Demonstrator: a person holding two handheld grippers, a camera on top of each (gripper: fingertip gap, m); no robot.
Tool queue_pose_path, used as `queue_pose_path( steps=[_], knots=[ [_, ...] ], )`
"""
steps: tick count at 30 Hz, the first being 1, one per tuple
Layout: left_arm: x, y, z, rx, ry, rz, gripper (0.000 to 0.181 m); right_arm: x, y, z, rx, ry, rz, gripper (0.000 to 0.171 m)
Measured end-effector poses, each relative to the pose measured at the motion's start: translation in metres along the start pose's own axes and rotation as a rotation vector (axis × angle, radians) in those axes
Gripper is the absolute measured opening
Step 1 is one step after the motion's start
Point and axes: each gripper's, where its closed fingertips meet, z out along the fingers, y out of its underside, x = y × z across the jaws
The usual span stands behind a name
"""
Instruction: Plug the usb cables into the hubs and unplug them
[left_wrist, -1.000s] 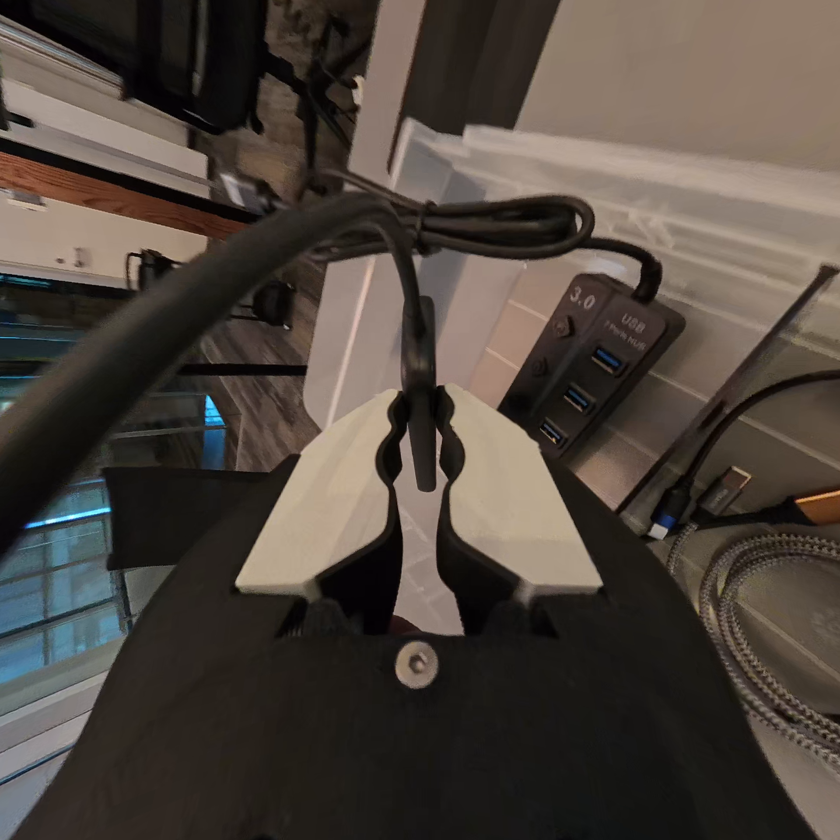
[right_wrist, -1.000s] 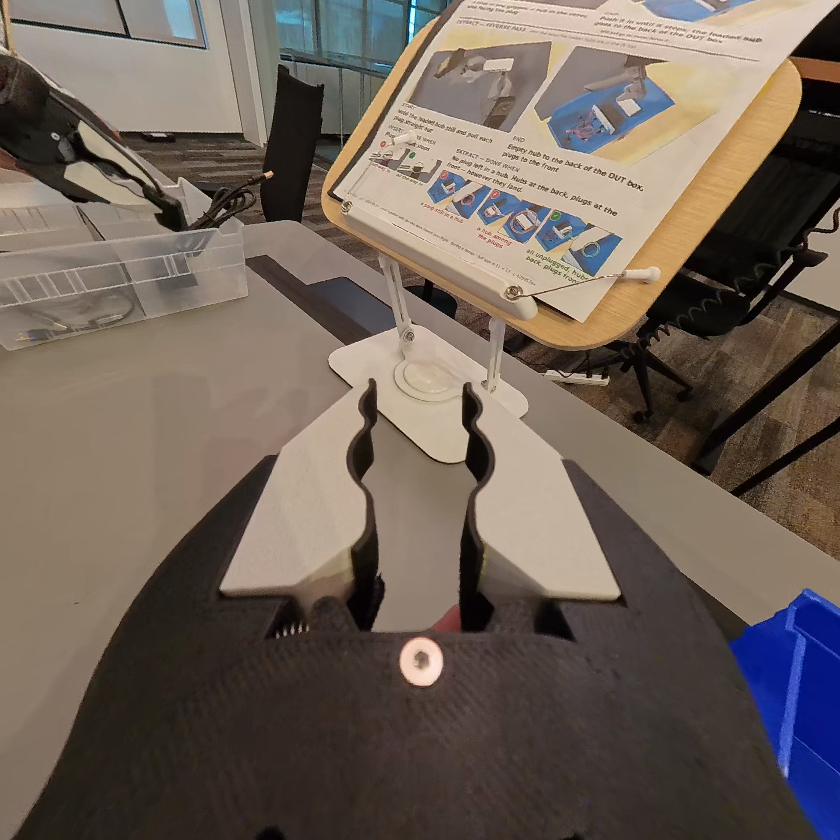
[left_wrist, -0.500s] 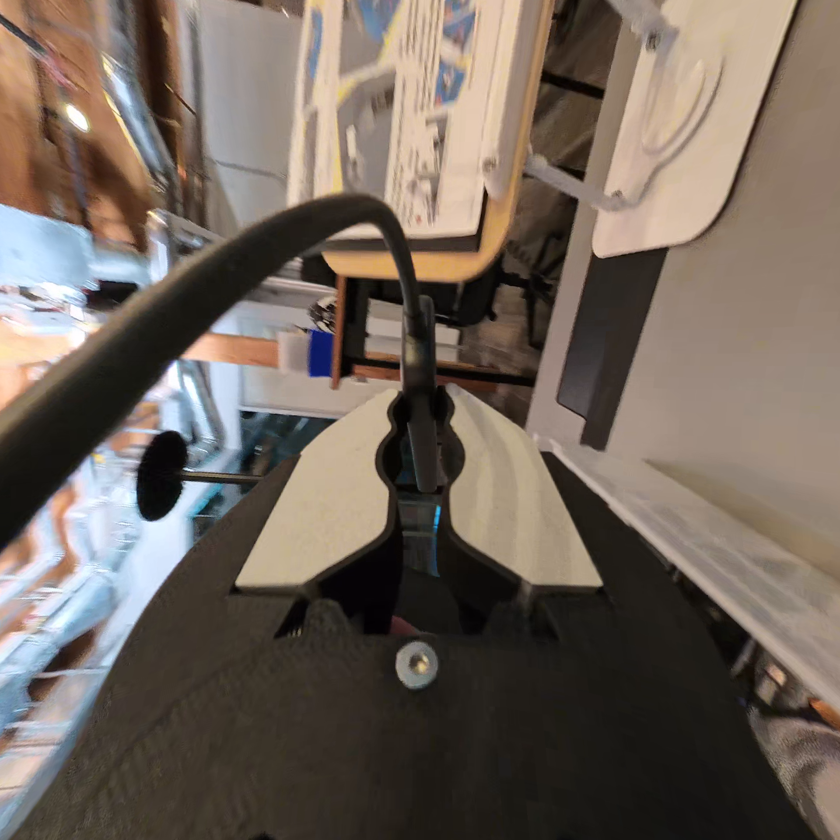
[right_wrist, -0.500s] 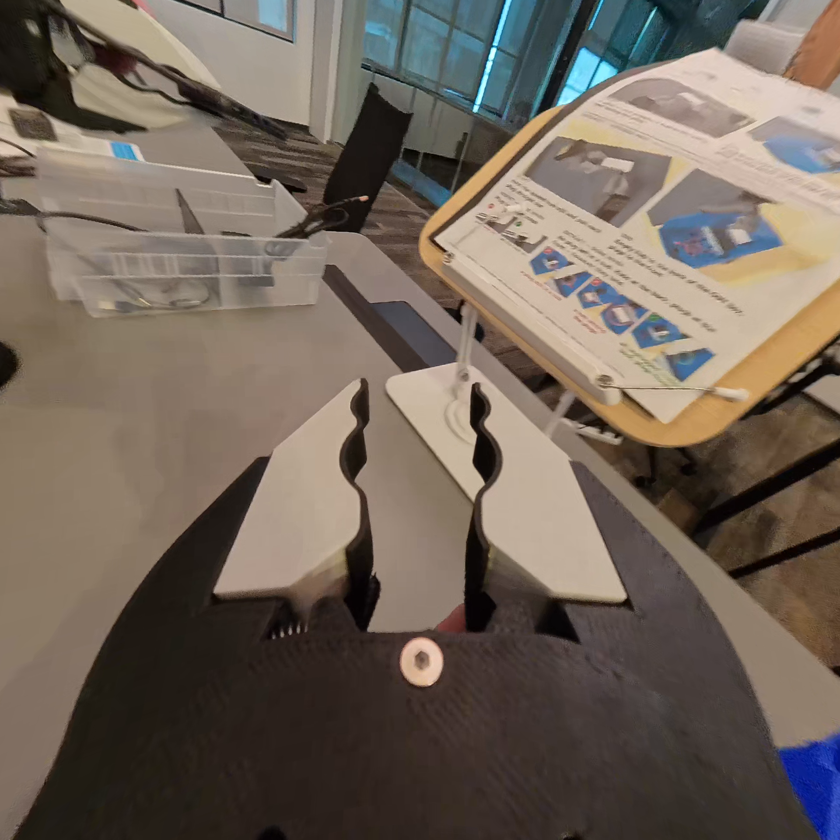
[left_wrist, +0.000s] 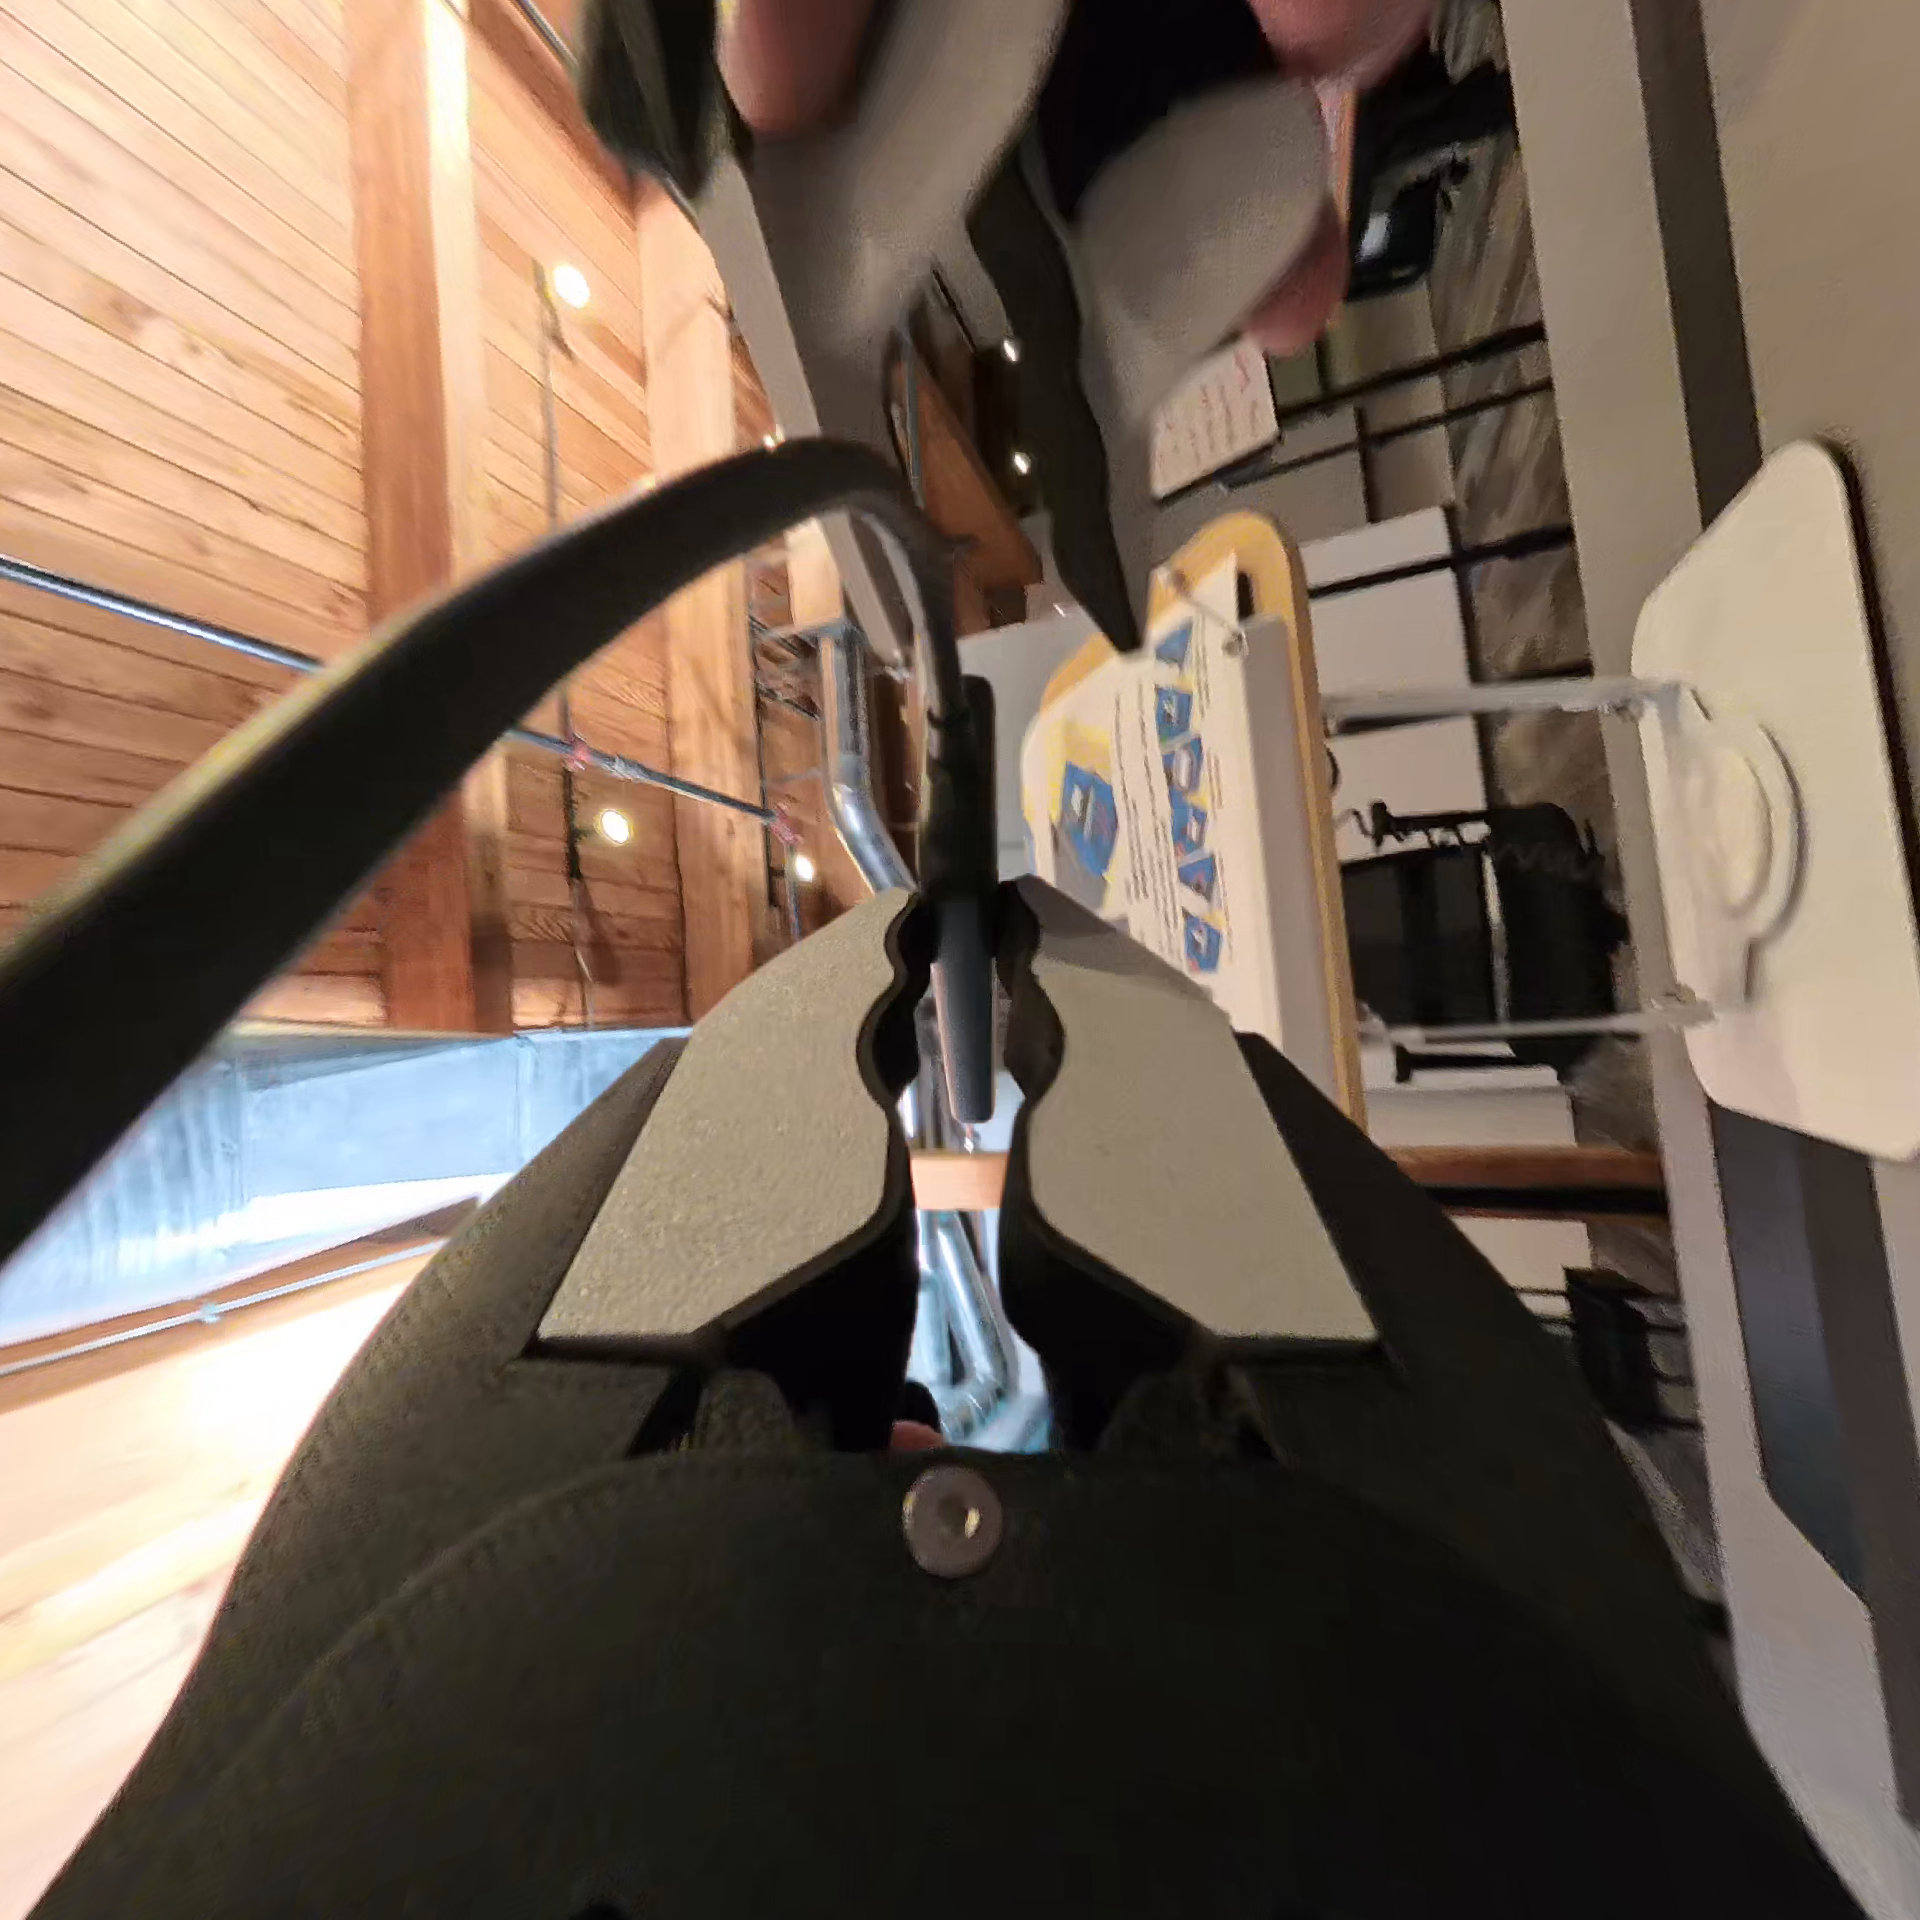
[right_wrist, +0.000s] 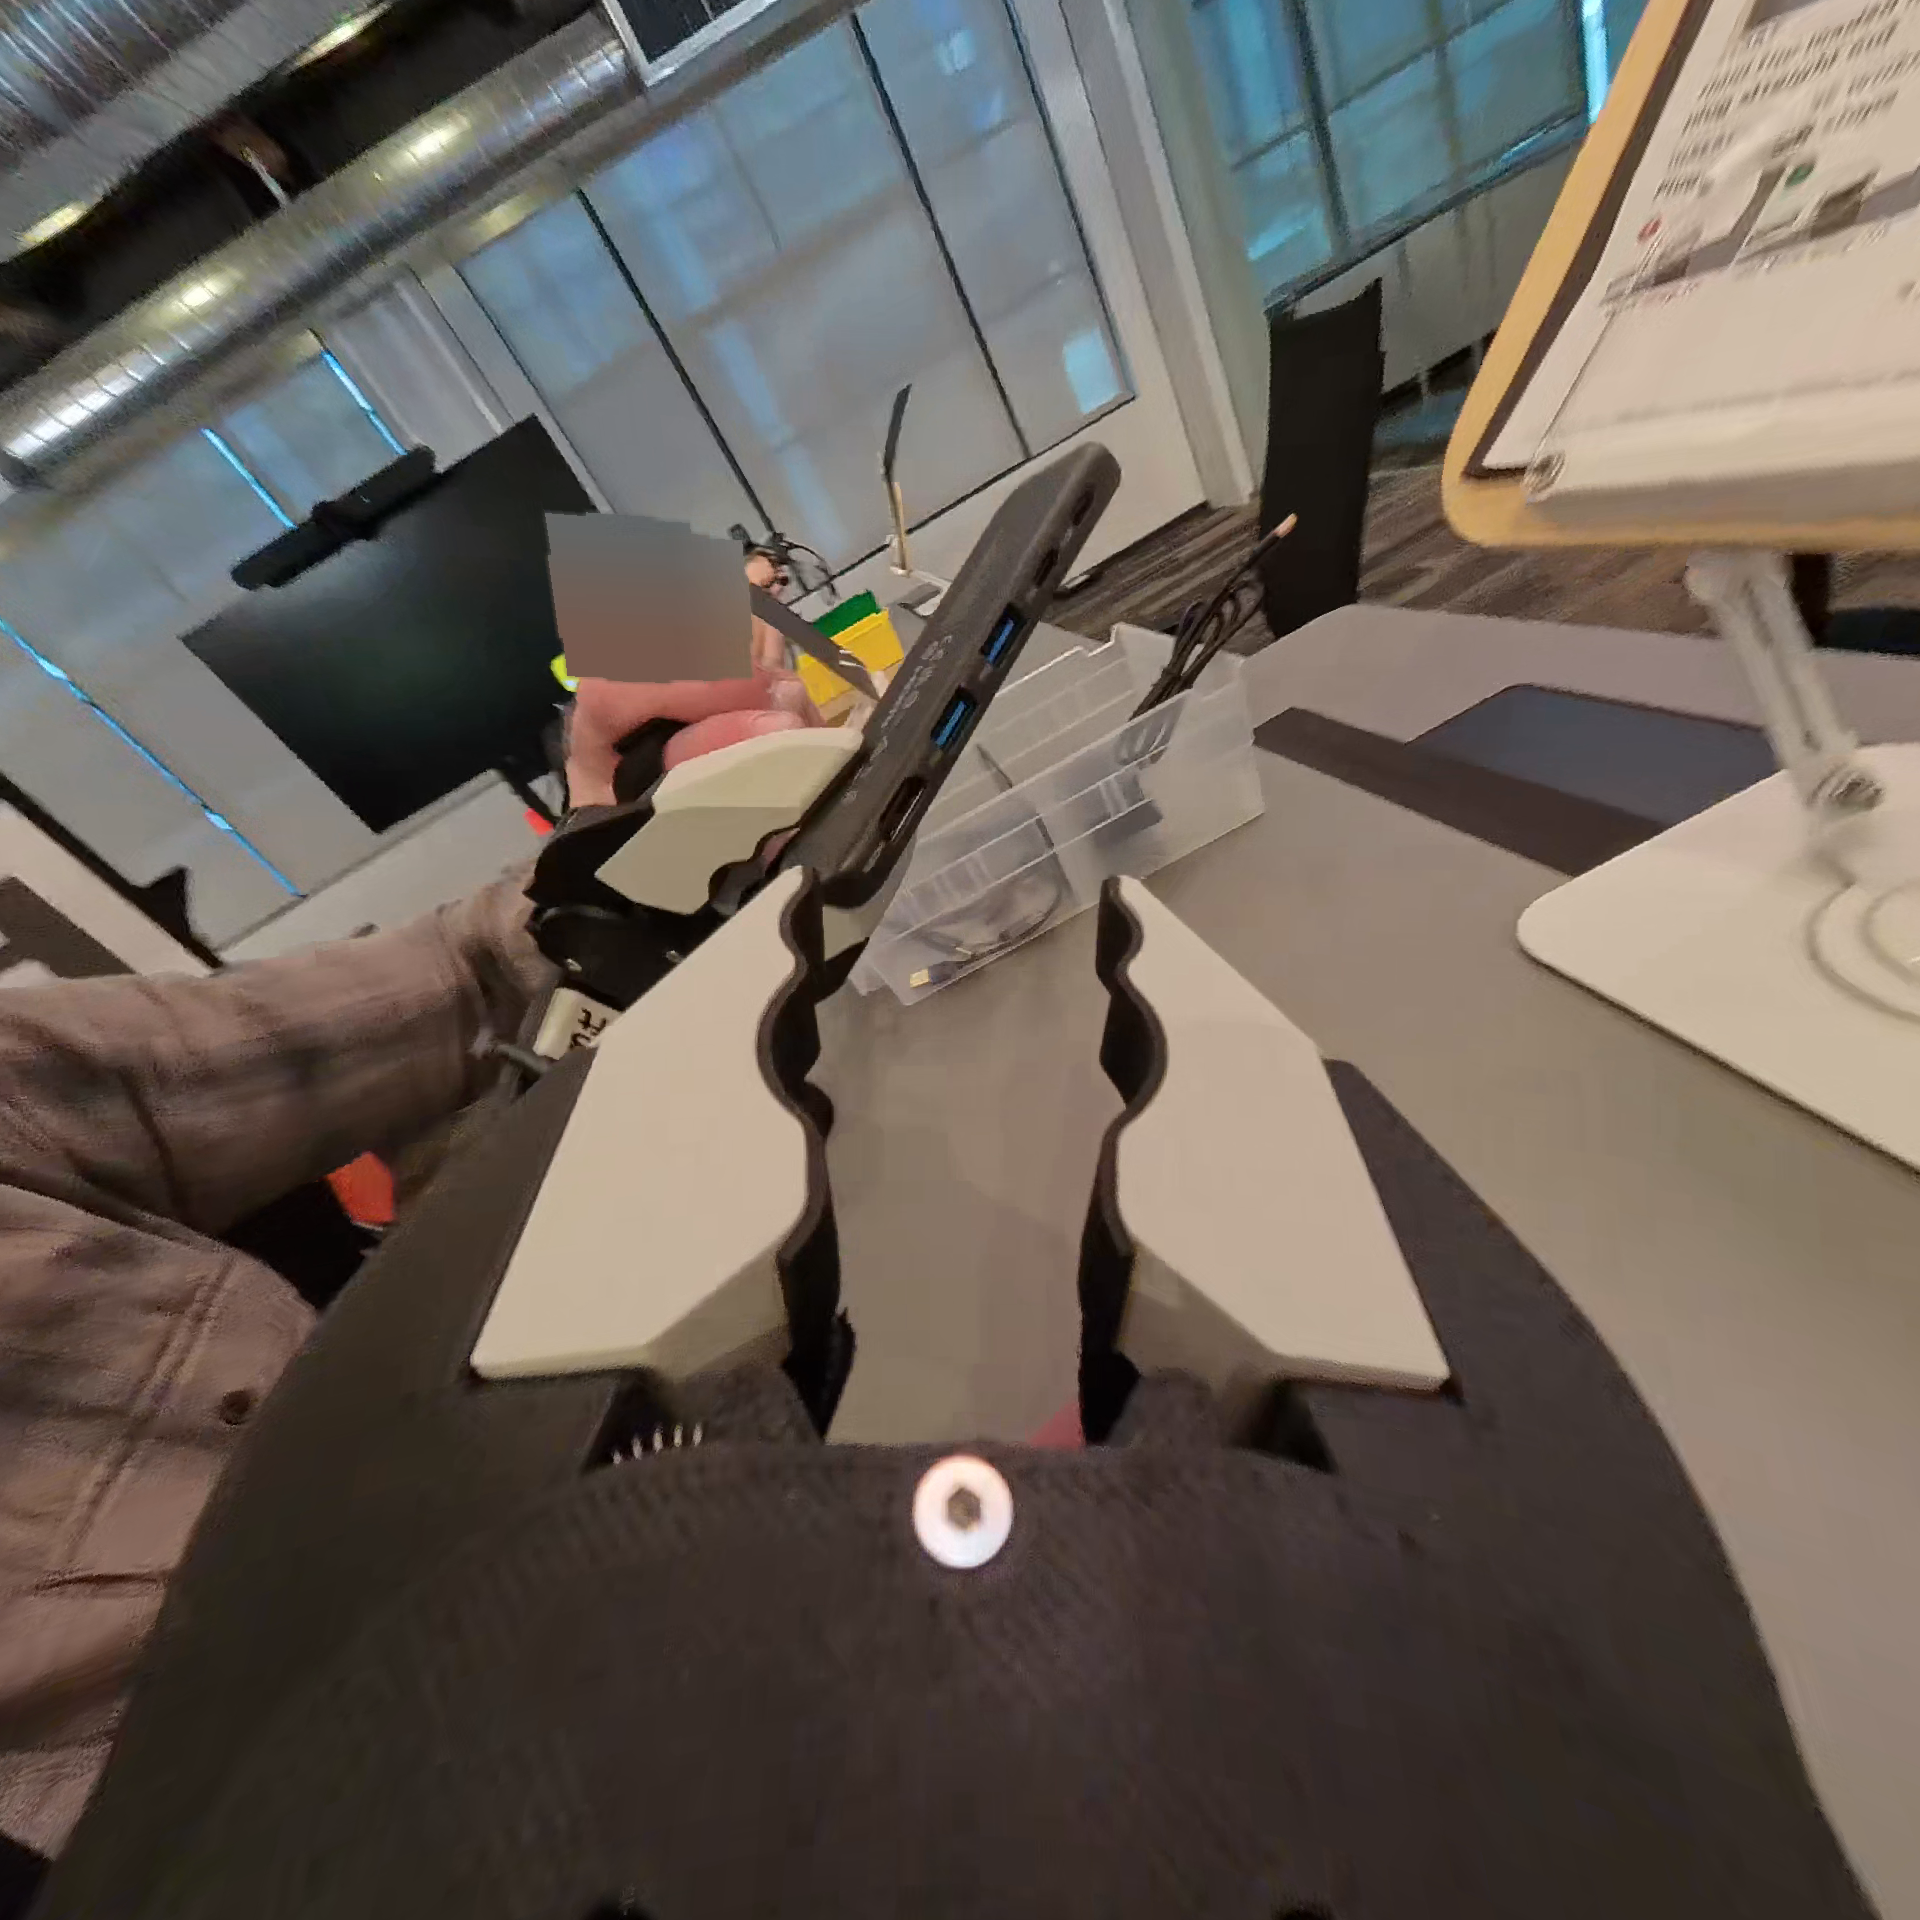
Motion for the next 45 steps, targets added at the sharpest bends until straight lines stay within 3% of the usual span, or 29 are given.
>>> queue_pose_path(
  steps=[4, 7, 17, 21, 23, 30, 36, 45],
  knots=[
    [0.000, -0.025, 0.007, 0.066, -0.043, 0.051, 0.012, -0.012, 0.006, 0.006, 0.008, -0.112, 0.063, 0.048],
    [0.001, -0.031, 0.011, 0.074, -0.062, 0.062, 0.012, -0.015, 0.005, 0.006, 0.028, -0.136, 0.057, 0.019],
    [0.009, -0.026, 0.011, 0.090, -0.022, -0.022, 0.027, 0.007, -0.010, -0.009, 0.007, 0.131, -0.188, 0.012],
    [0.004, -0.009, 0.007, 0.012, 0.074, -0.158, 0.033, 0.026, -0.012, -0.022, -0.125, 0.363, -0.518, 0.009],
    [0.005, 0.002, 0.006, -0.032, 0.137, -0.224, 0.027, 0.035, -0.012, -0.029, -0.202, 0.470, -0.684, 0.008],
    [0.034, 0.021, 0.009, -0.251, 0.307, -0.497, 0.028, 0.080, 0.000, -0.054, -0.515, 0.766, -1.083, 0.009],
    [0.084, 0.008, 0.027, -0.327, 0.408, -0.851, 0.028, 0.112, 0.048, -0.046, -0.726, 0.762, -1.179, 0.009],
    [0.125, 0.016, 0.032, -0.381, 0.380, -1.080, 0.025, 0.140, 0.098, -0.038, -0.877, 0.718, -1.196, 0.009]
  ],
)
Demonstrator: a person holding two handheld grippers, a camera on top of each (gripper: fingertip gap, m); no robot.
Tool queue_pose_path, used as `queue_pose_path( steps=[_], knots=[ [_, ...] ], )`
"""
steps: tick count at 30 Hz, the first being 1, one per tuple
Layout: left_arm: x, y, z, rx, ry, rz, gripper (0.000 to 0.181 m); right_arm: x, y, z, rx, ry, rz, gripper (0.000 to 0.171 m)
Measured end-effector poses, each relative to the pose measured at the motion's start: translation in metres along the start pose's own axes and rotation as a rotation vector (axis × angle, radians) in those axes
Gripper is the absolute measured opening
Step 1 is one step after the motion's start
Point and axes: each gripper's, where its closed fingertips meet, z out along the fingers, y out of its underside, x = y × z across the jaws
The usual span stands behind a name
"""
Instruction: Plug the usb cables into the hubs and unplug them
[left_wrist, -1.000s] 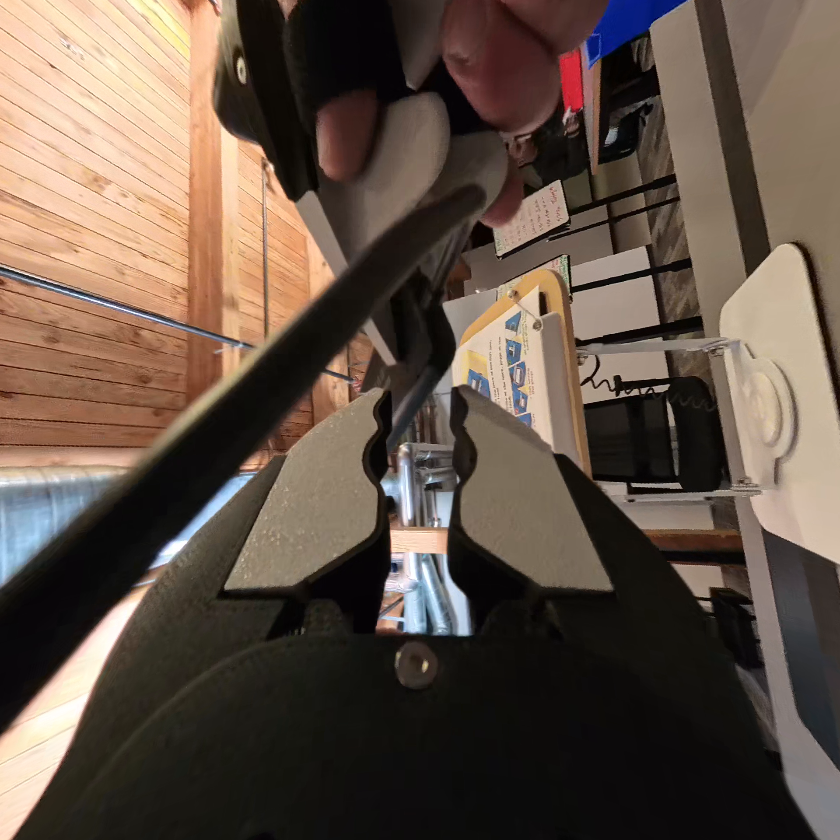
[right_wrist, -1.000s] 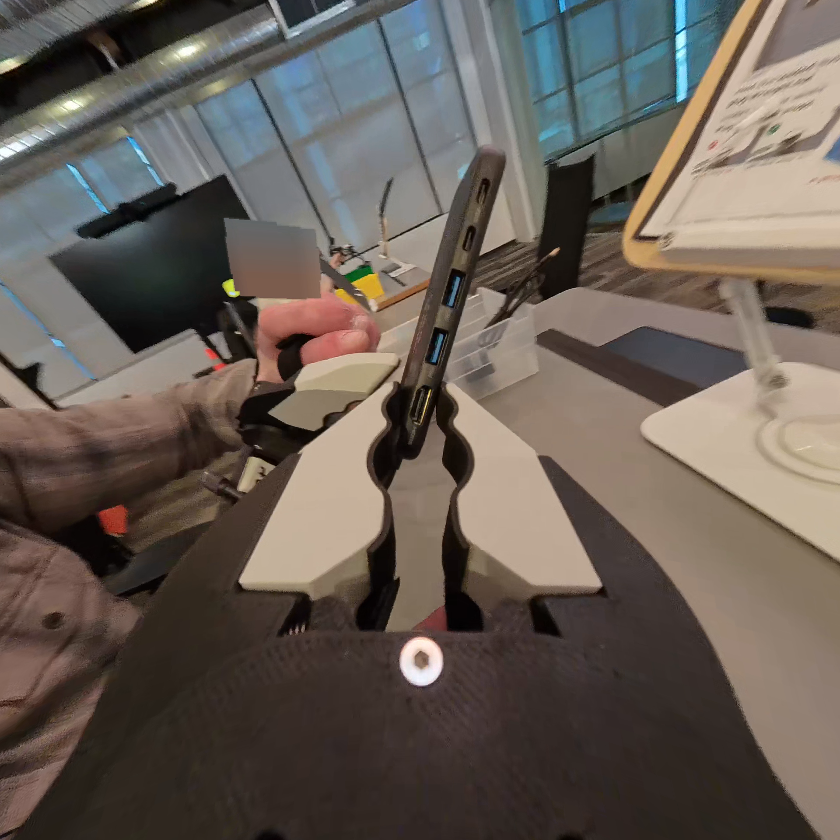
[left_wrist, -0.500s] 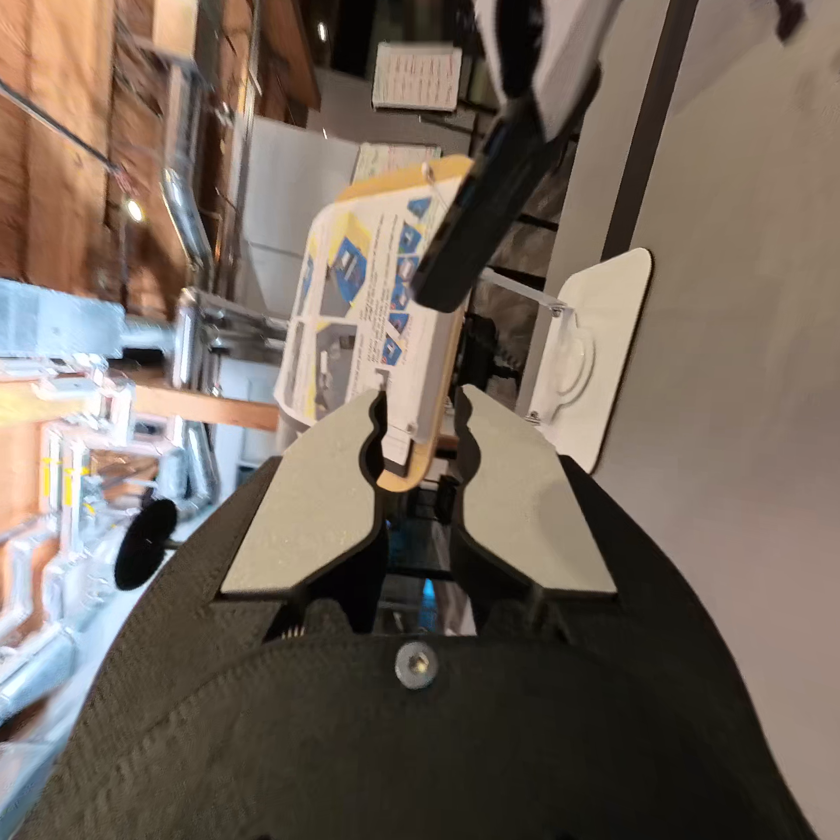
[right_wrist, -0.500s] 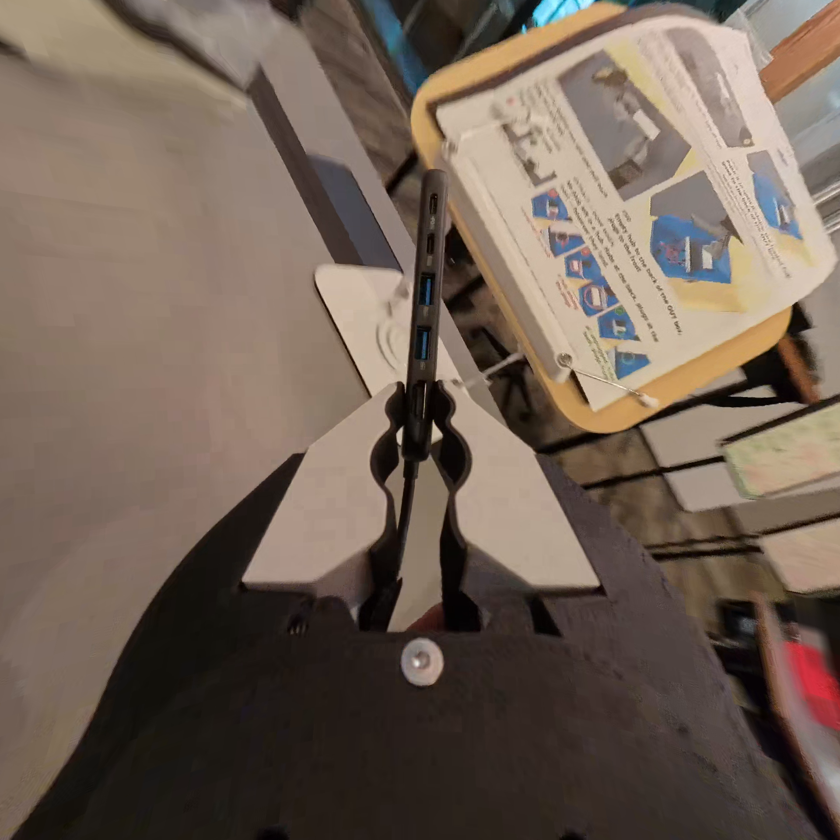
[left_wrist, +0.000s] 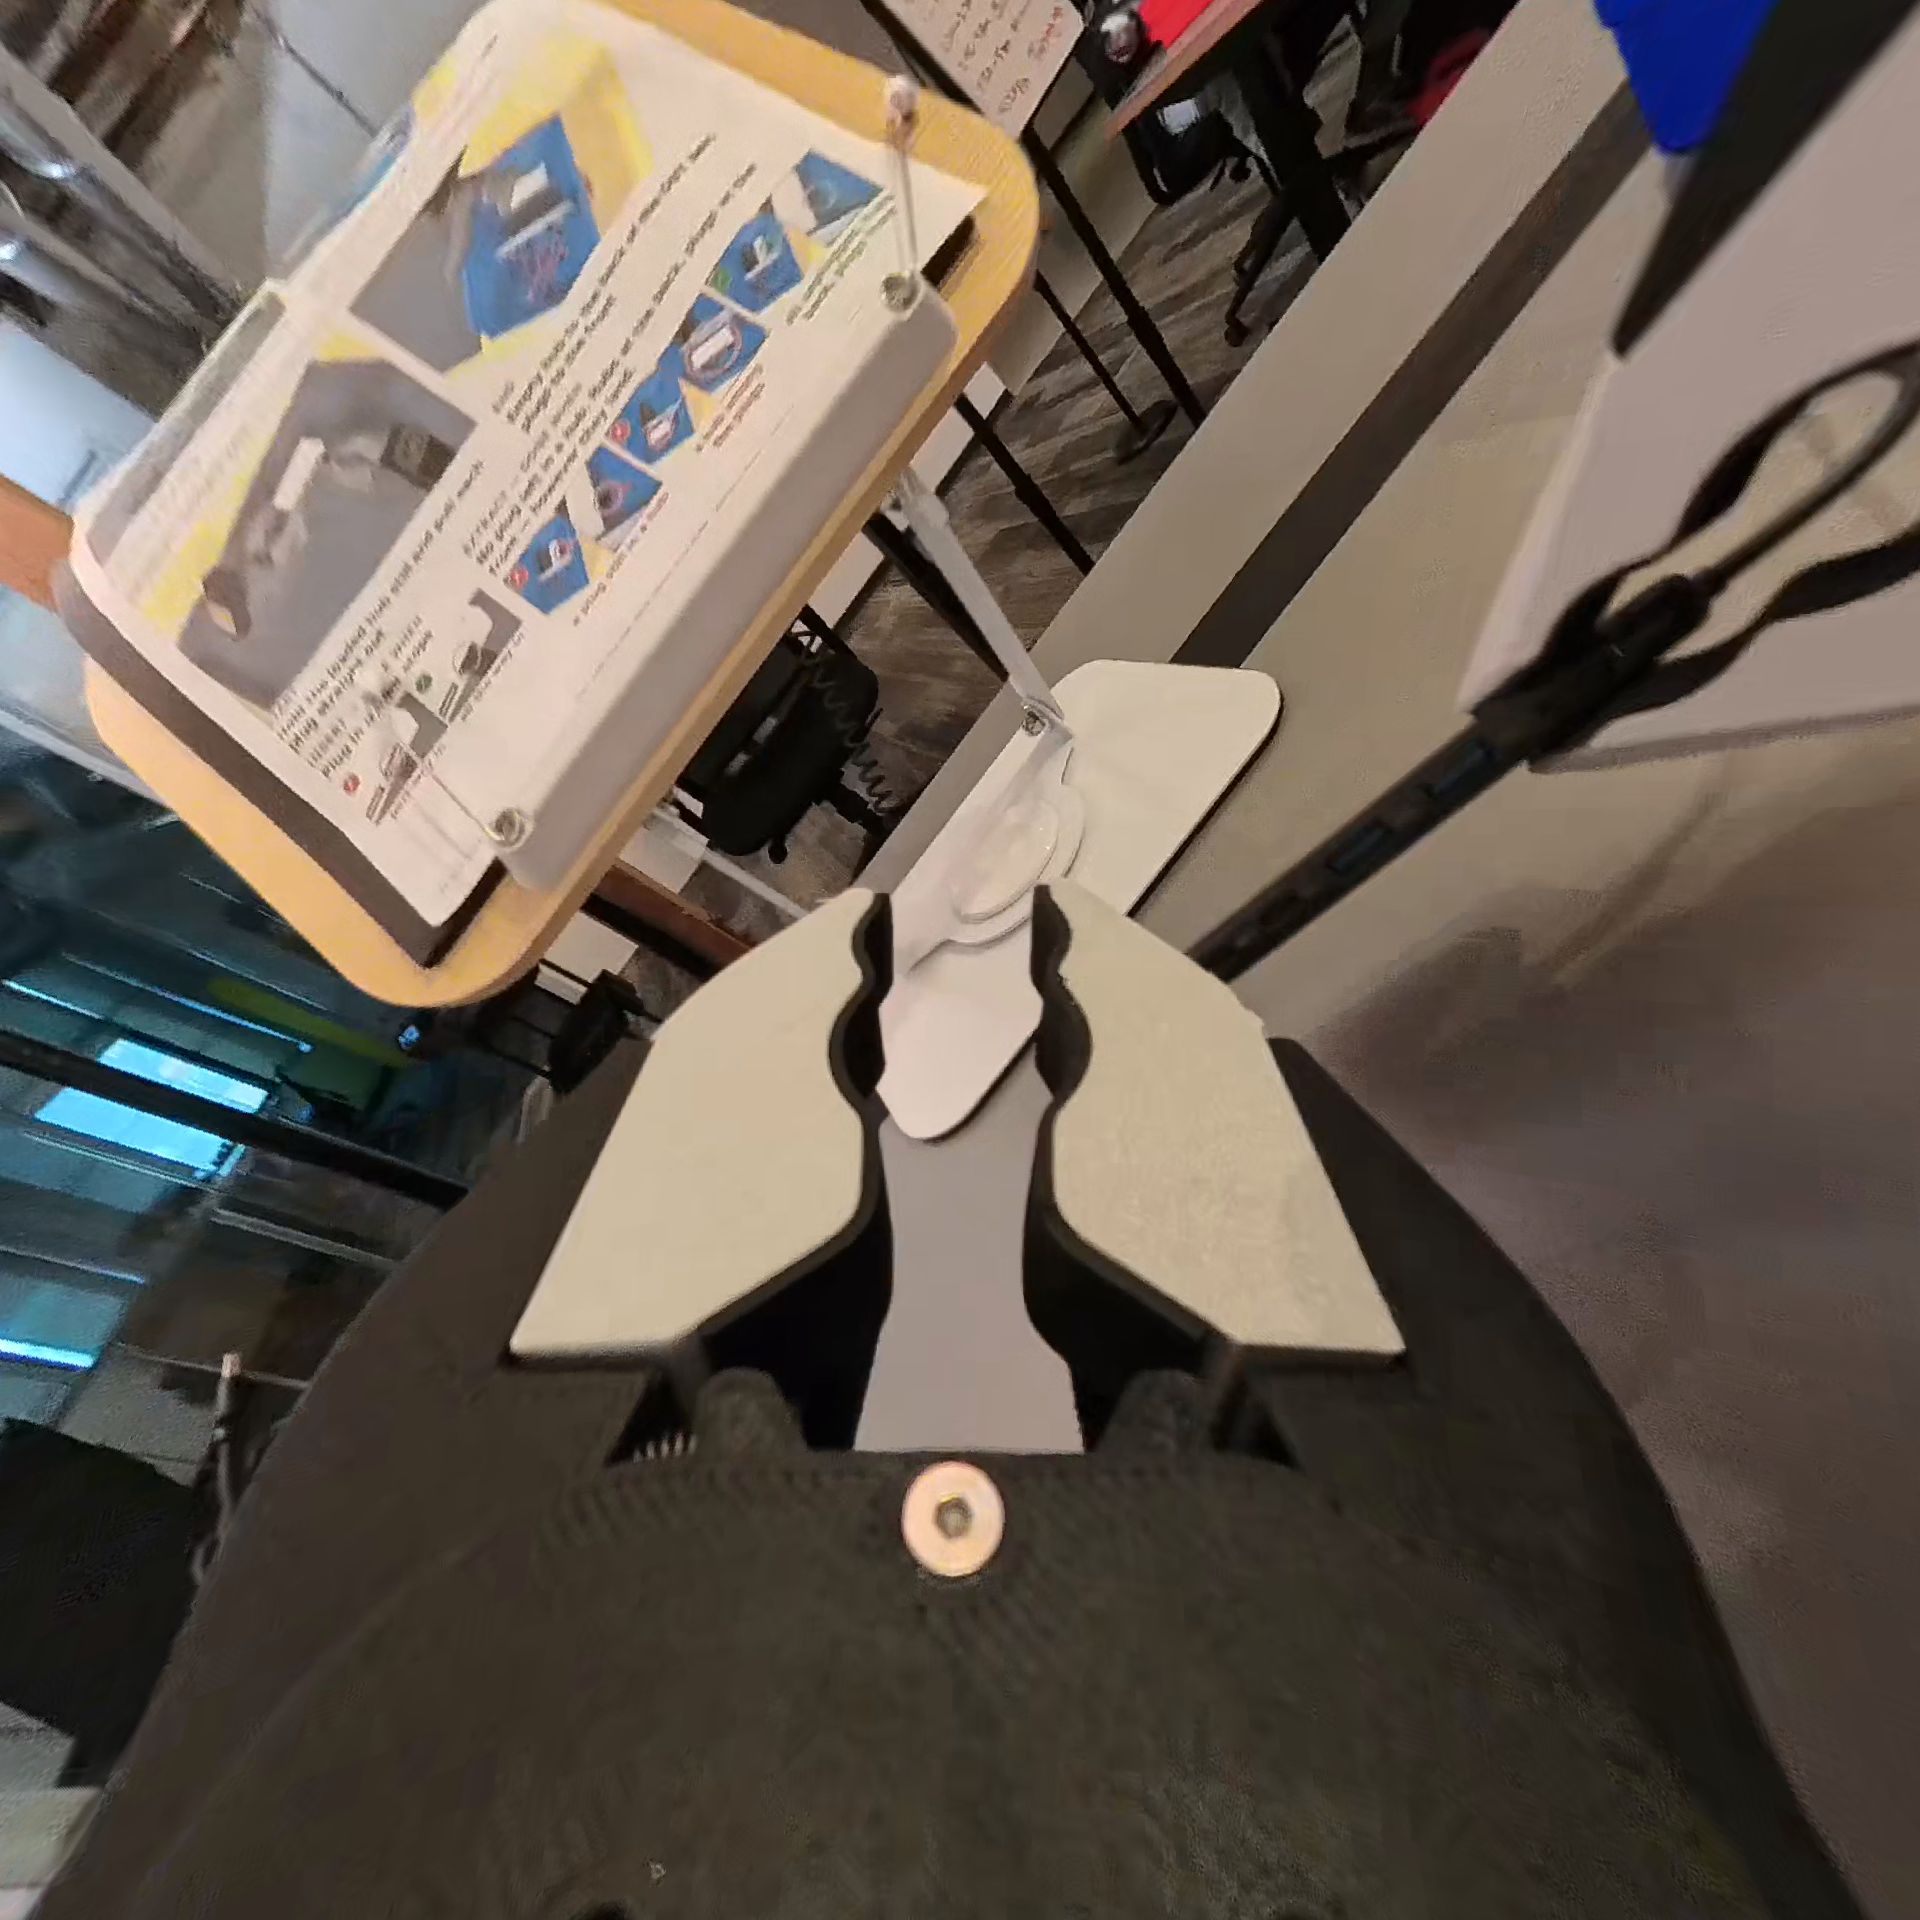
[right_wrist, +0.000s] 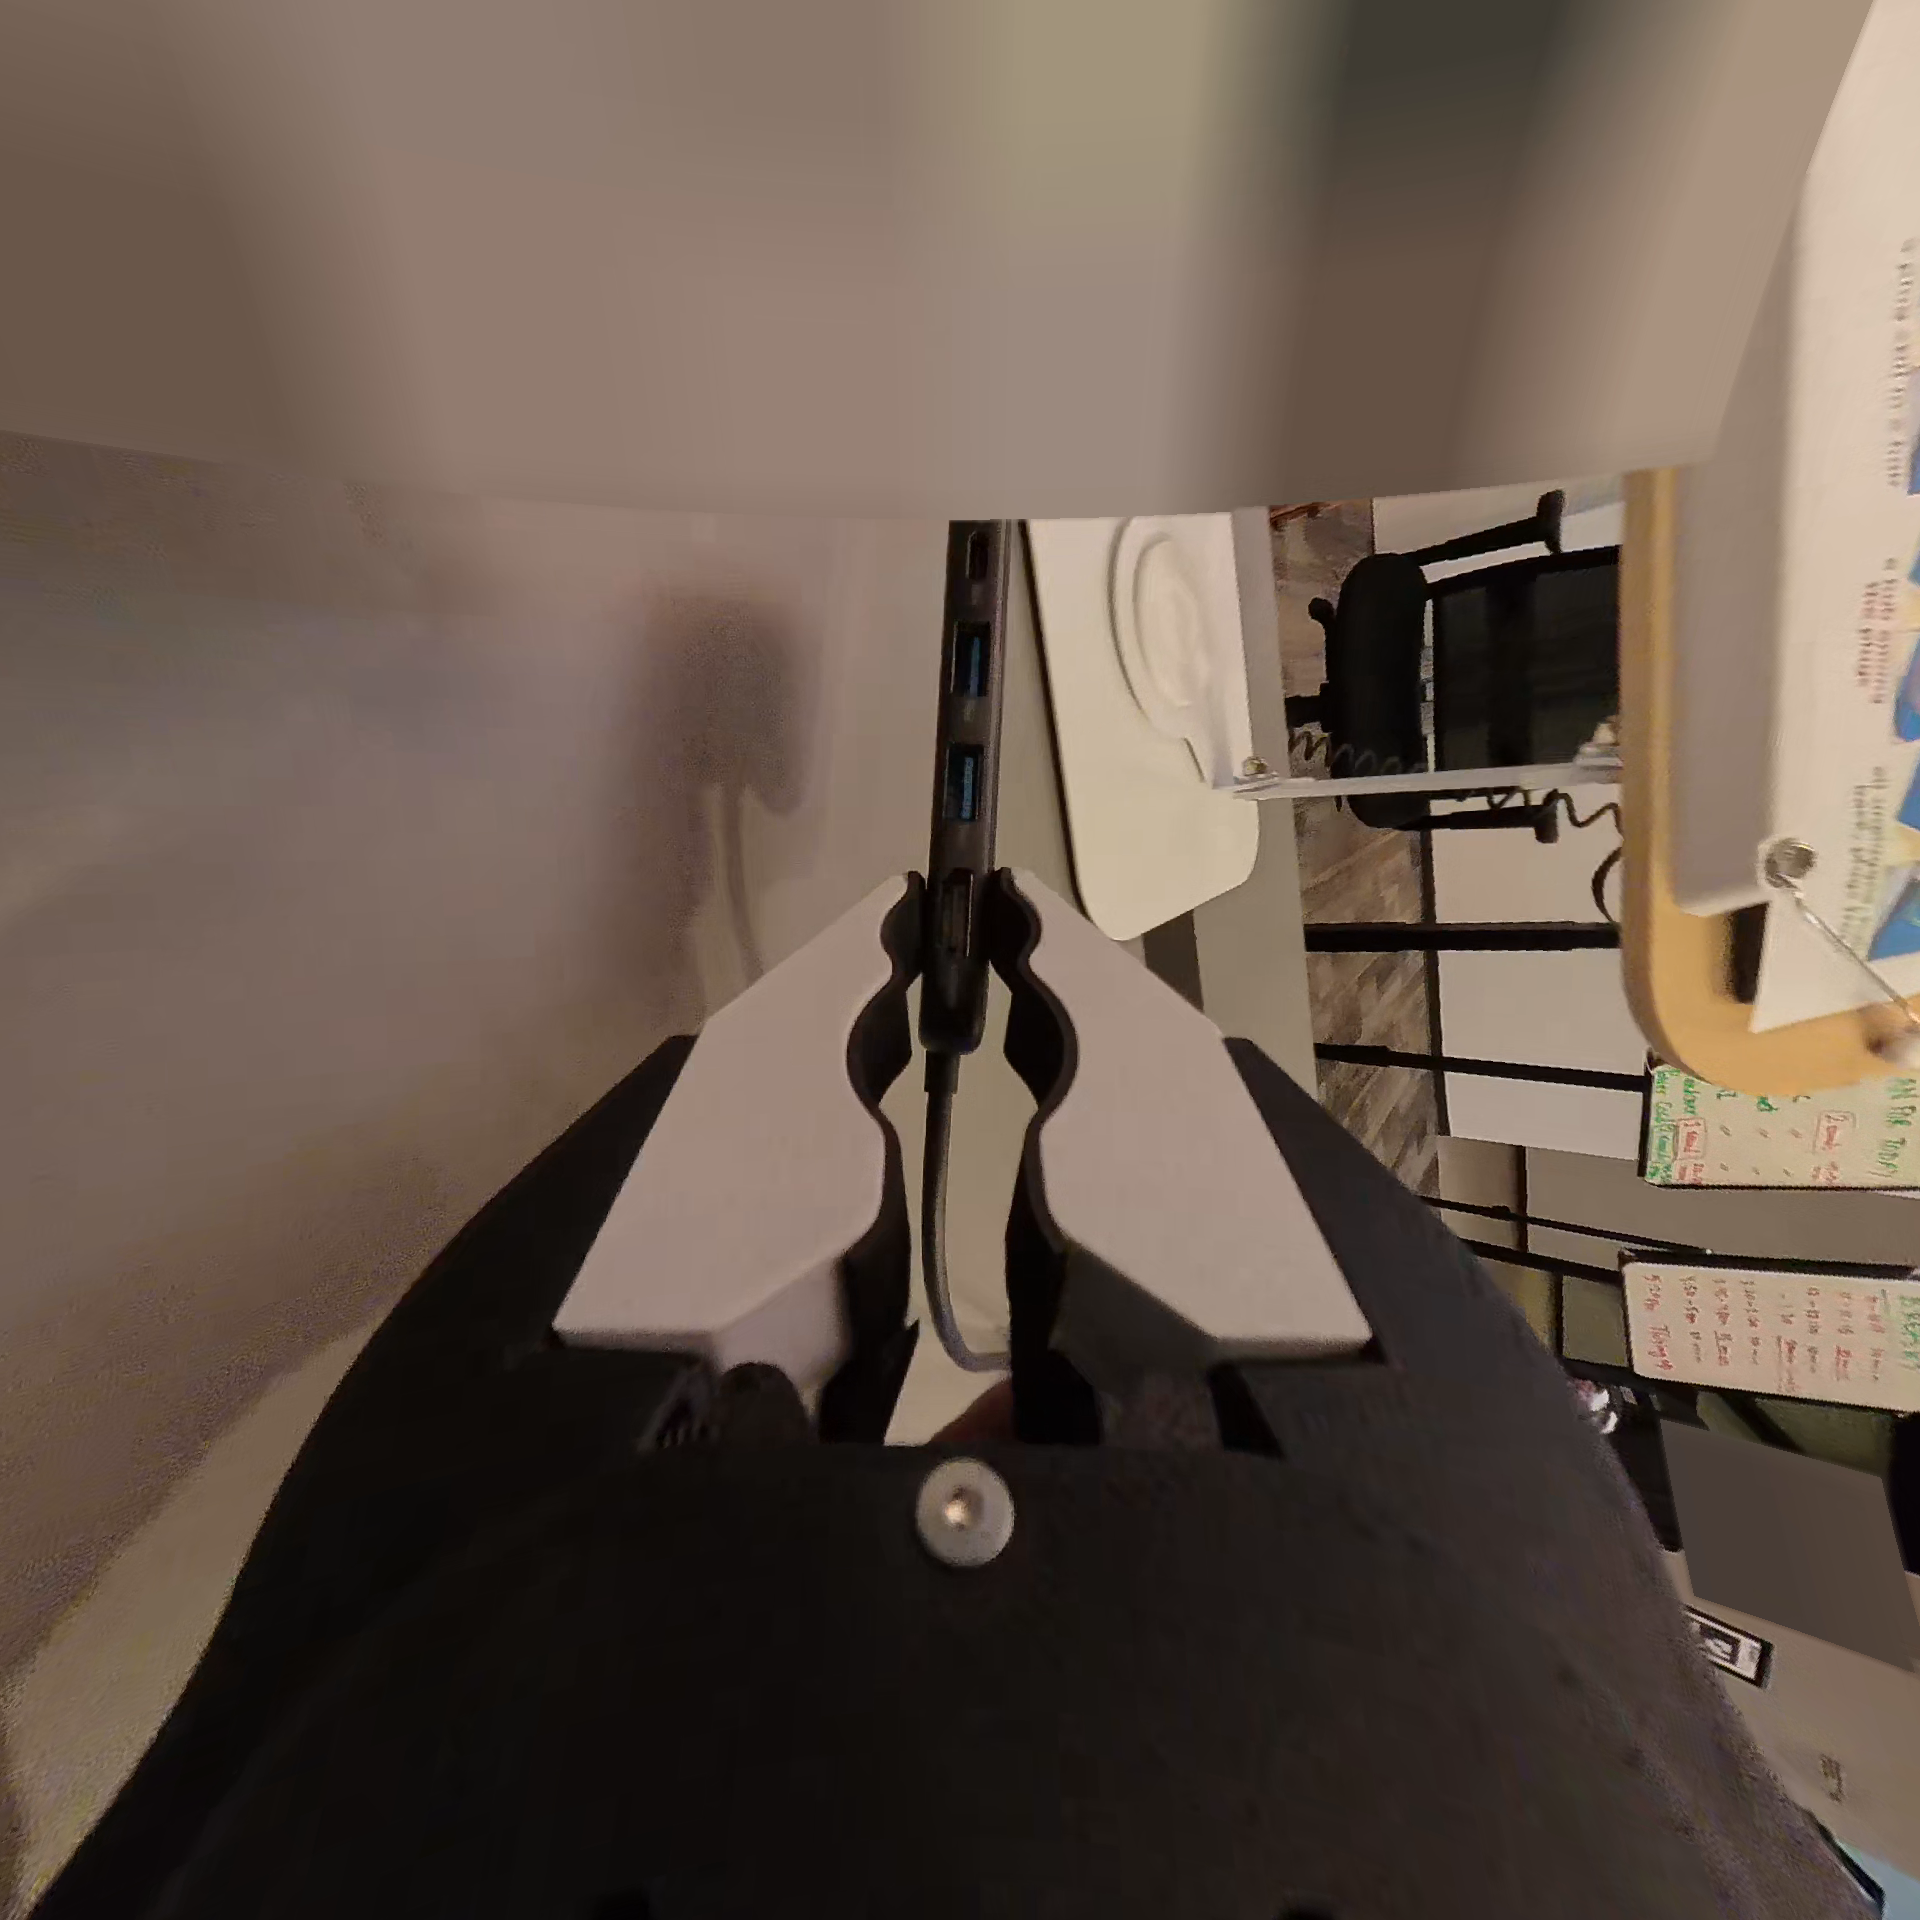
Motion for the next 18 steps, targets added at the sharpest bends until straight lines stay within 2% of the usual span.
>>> queue_pose_path(
  steps=[9, 18],
  knots=[
    [-0.002, 0.026, 0.007, -0.031, -0.005, -0.091, 0.024, -0.025, 0.005, 0.017, -0.055, -0.031, -0.089, 0.010],
    [-0.003, 0.030, 0.006, -0.042, -0.018, -0.067, 0.024, -0.032, 0.008, 0.022, -0.104, 0.022, -0.247, 0.012]
  ],
)
